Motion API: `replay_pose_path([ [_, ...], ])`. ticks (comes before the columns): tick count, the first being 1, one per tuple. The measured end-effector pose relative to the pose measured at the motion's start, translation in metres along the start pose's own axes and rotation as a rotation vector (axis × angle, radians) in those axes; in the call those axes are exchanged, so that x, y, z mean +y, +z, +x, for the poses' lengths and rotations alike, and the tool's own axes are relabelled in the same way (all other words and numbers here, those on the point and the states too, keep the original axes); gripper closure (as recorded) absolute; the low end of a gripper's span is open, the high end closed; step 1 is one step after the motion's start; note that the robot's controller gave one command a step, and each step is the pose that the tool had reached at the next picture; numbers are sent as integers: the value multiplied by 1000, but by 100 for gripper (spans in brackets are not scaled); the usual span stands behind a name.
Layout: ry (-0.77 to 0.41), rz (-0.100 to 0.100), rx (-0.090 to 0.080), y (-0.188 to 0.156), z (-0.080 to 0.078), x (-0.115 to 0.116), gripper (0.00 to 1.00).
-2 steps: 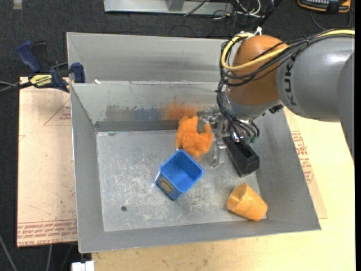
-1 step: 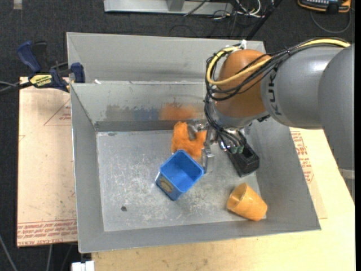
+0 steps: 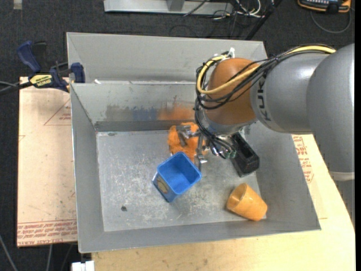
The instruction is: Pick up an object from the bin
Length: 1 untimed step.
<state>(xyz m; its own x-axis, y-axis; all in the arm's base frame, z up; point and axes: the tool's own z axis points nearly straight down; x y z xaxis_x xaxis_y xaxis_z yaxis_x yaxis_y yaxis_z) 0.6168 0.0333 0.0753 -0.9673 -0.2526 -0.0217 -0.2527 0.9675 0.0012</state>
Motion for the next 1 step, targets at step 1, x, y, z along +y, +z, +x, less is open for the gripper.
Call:
replay_pose_path([
  [1,-146,4,-10,0,2,6,100],
])
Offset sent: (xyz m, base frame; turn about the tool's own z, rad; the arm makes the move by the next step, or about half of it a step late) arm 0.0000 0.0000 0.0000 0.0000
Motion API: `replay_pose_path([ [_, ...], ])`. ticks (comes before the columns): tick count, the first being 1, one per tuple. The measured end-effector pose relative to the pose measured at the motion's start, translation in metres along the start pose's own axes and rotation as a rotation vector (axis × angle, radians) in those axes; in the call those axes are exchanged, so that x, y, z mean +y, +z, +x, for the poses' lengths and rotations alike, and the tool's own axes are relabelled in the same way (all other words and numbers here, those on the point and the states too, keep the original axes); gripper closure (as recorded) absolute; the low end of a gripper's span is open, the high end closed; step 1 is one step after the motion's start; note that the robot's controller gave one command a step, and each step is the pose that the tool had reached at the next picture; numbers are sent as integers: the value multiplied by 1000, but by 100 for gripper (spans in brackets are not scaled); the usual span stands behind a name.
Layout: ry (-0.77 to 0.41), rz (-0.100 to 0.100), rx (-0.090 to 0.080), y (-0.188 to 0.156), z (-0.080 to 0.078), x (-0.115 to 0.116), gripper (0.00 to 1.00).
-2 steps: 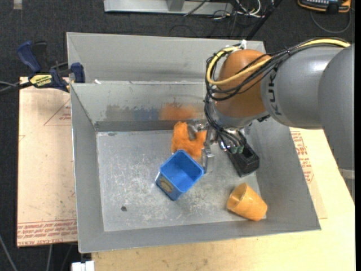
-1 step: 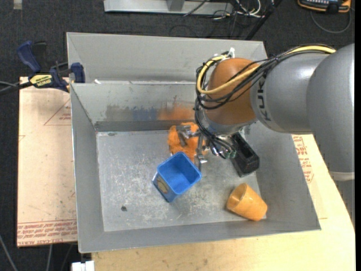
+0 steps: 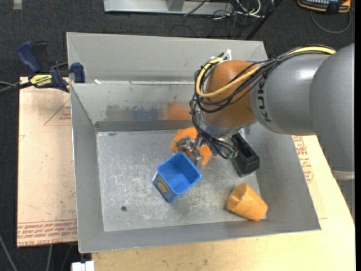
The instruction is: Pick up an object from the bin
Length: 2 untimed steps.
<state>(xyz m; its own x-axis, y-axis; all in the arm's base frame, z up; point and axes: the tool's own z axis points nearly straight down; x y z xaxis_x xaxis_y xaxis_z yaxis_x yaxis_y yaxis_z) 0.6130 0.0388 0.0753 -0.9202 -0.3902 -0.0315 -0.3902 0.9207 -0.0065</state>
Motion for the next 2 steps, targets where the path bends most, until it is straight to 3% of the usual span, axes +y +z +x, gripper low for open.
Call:
replay_pose_path([
  [1,0,0,1,0,0,0,100],
  [2,-652,2,-5,-82,8,-12,100],
])
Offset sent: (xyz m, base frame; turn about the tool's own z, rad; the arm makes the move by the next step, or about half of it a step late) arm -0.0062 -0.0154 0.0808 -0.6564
